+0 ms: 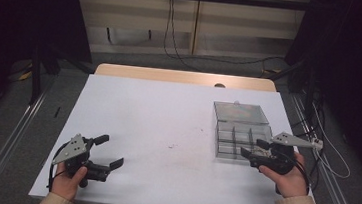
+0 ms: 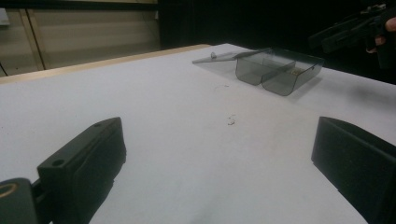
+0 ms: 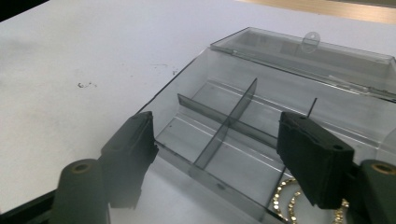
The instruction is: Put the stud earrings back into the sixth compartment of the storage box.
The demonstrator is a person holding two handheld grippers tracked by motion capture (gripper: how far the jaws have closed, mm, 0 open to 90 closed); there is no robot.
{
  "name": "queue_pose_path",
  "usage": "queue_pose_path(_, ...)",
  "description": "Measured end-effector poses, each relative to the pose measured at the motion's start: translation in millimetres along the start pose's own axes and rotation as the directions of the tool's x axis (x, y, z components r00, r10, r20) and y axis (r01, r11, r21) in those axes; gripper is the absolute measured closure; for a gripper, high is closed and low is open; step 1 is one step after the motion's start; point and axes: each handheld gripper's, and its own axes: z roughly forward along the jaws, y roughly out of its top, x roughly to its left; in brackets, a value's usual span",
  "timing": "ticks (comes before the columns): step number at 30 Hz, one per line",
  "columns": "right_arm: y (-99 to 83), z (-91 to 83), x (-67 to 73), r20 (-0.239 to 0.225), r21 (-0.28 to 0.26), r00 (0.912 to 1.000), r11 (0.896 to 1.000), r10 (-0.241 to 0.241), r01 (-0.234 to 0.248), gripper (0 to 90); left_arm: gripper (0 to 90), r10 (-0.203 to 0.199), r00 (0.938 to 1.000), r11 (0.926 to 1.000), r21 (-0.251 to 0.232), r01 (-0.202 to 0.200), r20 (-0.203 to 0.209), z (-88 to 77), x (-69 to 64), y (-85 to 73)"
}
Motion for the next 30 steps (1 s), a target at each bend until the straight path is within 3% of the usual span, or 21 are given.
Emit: queue_pose_path(30,-22.2,2.7,31.5,-0.053,0.006,0.9962,0.998,-0.069,0.069,19.9,2.7,-0.002,1.0,1.0,-0.001,0.002,0.005,0.5,-1.2,-0.1)
